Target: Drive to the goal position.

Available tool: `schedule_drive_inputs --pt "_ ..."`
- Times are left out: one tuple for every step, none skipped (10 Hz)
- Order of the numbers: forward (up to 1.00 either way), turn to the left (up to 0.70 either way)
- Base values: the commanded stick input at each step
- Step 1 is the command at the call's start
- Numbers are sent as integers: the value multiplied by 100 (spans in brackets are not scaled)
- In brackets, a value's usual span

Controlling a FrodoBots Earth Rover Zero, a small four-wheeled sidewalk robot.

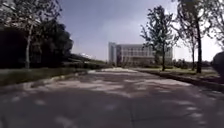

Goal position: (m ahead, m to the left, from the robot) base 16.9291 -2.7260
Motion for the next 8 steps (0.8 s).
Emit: schedule_drive_inputs --pt "70 14" --pt "70 14" --pt "70 14" --pt "70 14" --pt "70 11" --pt "70 7" --pt "70 6" --pt "70 2"
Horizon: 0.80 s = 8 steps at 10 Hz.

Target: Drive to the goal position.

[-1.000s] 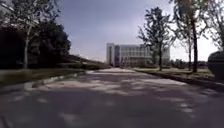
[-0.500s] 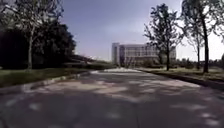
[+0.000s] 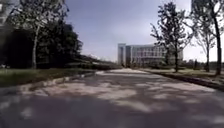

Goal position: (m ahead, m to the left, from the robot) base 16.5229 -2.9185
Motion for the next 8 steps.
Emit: schedule_drive_inputs --pt "45 0" --pt "45 0" --pt "45 0" --pt "45 0" --pt "45 0" --pt "70 0" --pt "70 0" --pt "70 0"
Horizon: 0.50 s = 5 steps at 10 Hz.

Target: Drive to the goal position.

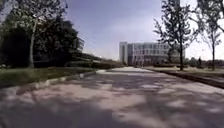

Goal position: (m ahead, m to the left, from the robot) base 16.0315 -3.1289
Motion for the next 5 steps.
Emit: schedule_drive_inputs --pt "70 0" --pt "70 0" --pt "70 0" --pt "70 0" --pt "70 0"
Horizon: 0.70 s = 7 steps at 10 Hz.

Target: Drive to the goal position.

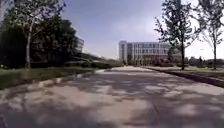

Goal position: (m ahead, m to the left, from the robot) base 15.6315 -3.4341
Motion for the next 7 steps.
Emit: schedule_drive_inputs --pt "70 0" --pt "70 0" --pt "70 0" --pt "70 0" --pt "70 0" --pt "70 0" --pt "70 0"
